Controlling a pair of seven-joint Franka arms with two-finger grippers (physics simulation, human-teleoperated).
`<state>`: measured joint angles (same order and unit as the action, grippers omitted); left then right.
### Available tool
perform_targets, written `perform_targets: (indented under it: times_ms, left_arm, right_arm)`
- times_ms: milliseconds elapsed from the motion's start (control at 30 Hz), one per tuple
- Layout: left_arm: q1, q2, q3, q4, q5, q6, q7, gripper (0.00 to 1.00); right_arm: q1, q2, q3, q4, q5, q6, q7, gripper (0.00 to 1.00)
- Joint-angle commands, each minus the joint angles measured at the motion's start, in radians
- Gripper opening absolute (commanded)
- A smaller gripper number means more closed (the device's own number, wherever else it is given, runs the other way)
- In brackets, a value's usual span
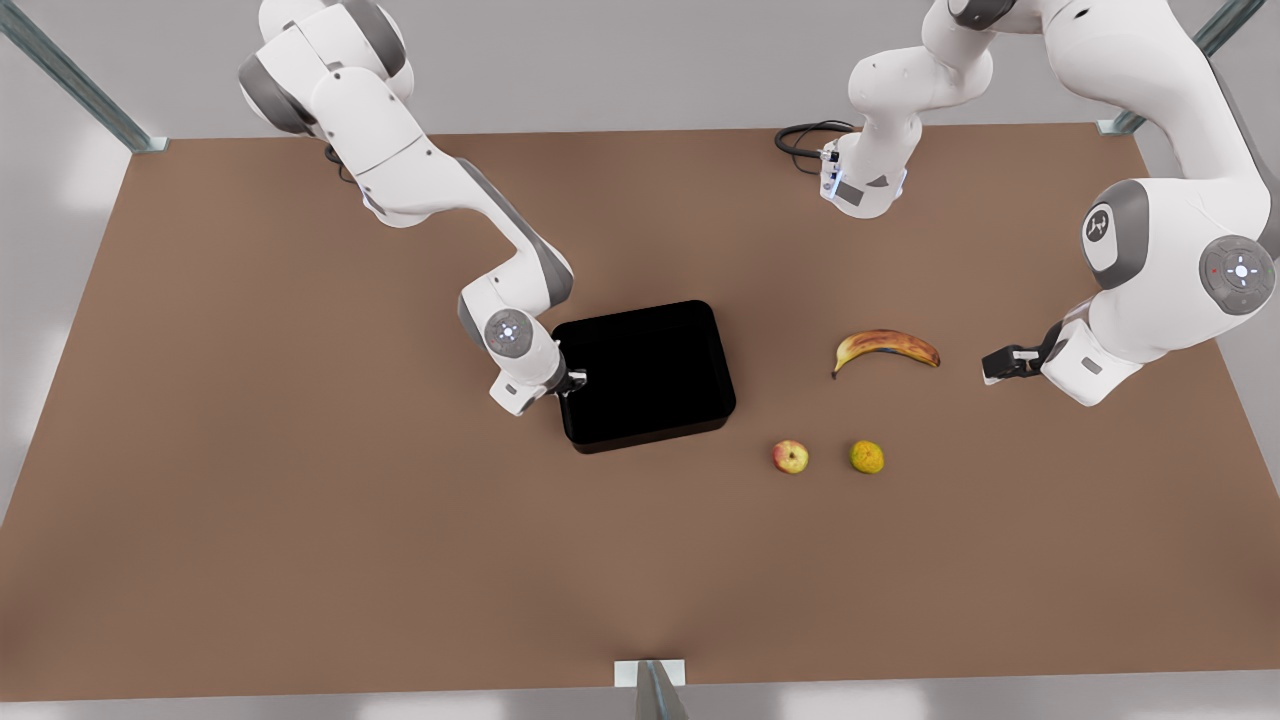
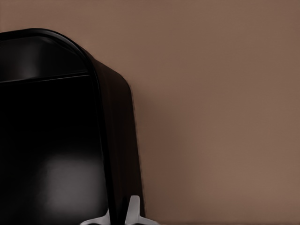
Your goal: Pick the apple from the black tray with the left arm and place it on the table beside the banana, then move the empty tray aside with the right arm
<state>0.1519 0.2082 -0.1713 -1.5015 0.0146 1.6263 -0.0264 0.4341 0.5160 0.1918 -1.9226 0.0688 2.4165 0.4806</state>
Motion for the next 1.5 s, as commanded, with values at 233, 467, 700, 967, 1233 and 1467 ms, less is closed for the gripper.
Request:
perform_targets:
  times_ms: [233, 467, 700, 967, 1233, 1467]
  left_arm:
    - [0.0, -0.001, 0.0, 0.0, 0.001, 0.0, 0.025, 1.0]
    - [-0.002, 0.0, -0.002, -0.003, -0.001, 0.0, 0.023, 1.0]
    - [-0.003, 0.0, -0.004, 0.001, -0.001, 0.0, 0.022, 1.0]
    - [-0.005, -0.003, -0.007, 0.007, -0.005, 0.0, 0.023, 1.0]
    - [-0.008, -0.001, -0.008, 0.017, -0.007, -0.005, 0.025, 1.0]
    - [-0.006, 0.0, -0.008, 0.021, -0.004, -0.009, 0.031, 1.0]
  right_arm:
    - [-0.008, -0.097, -0.003, 0.0, -0.003, -0.103, -0.06, 0.13]
    - [-0.227, -0.327, -0.006, 0.005, -0.003, -0.438, -0.408, 0.13]
    - [-0.561, -0.373, -0.006, 0.05, -0.003, -0.602, -0.921, 0.13]
    - [-0.788, -0.286, -0.006, 0.106, -0.004, -0.599, -1.246, 0.13]
    - [-0.798, -0.021, -0.009, 0.28, -0.098, -0.496, -1.264, 0.13]
    - [-0.787, 0.052, -0.009, 0.313, -0.118, -0.451, -1.254, 0.25]
